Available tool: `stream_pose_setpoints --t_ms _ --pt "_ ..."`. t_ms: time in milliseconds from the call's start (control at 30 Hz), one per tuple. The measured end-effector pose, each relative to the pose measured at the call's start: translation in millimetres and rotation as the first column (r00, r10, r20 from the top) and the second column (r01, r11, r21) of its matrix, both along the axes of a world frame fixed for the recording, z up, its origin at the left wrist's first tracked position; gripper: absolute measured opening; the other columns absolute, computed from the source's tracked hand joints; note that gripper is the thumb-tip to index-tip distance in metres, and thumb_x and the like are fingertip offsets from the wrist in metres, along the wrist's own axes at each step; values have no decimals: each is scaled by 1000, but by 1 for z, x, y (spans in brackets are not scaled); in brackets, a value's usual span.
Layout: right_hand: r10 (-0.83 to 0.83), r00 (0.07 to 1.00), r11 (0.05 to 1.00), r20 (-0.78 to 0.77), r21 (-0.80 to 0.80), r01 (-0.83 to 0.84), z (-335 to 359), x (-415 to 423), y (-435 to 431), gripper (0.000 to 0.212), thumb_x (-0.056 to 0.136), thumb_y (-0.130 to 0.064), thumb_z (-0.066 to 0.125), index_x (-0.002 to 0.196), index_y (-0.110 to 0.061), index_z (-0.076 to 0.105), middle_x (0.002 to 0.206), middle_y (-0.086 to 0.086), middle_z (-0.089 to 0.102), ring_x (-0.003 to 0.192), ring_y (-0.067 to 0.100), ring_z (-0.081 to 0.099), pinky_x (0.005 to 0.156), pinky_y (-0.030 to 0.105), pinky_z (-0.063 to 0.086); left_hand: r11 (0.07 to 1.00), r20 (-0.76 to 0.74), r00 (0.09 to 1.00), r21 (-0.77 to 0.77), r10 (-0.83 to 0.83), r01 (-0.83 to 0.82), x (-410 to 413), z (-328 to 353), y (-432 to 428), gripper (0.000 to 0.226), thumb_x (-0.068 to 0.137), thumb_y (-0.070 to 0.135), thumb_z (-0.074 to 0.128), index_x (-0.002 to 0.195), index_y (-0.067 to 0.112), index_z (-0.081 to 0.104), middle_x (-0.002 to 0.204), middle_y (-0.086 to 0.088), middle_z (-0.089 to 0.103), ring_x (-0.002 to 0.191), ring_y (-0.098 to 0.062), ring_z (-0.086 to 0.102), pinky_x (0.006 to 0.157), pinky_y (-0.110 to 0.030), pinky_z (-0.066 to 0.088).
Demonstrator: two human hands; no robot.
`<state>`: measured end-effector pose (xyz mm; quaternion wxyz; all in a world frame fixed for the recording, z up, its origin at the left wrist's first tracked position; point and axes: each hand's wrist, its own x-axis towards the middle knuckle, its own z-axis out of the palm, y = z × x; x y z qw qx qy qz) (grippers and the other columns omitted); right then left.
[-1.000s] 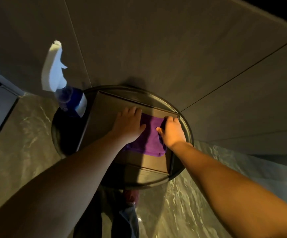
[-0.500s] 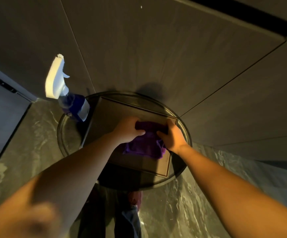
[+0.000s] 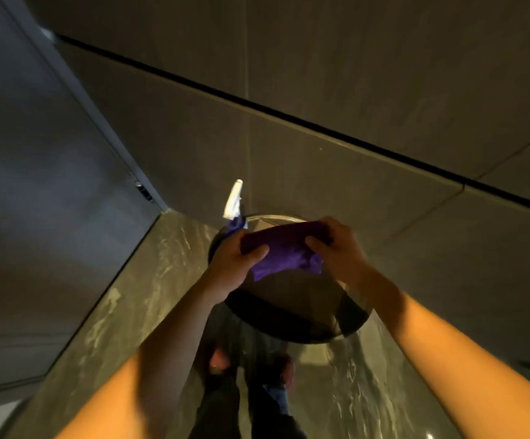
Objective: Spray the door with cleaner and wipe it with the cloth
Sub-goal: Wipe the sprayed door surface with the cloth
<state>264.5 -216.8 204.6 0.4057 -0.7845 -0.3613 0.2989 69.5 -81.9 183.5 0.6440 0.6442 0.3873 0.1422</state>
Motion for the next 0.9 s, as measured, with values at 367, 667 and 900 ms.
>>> stream_pose_setpoints --t_ms 367,667,900 --pt "401 908 849 125 322 -419 188 -158 188 11 95 -9 66 100 -19 66 90 -8 70 83 5 64 81 32 53 864 311 833 68 458 -500 -187 194 88 12 97 -1 61 107 5 62 96 -8 74 84 -12 72 70 -22 55" --pt "622 757 645 201 416 -641 278 -354 355 7 99 -15 61 106 -18 63 99 -3 73 93 10 68 88 33 53 574 496 545 110 676 -811 -373 279 194 13 93 0 67 99 10 70 97 -7 79 92 -20 73 80 -29 60" --pt "603 746 556 283 522 -647 349 -491 460 6 98 -8 60 101 -13 61 90 -3 68 81 5 61 81 35 49 339 552 497 369 669 -865 -498 345 289 4 97 3 63 96 3 67 87 -14 74 78 -14 66 73 -33 55"
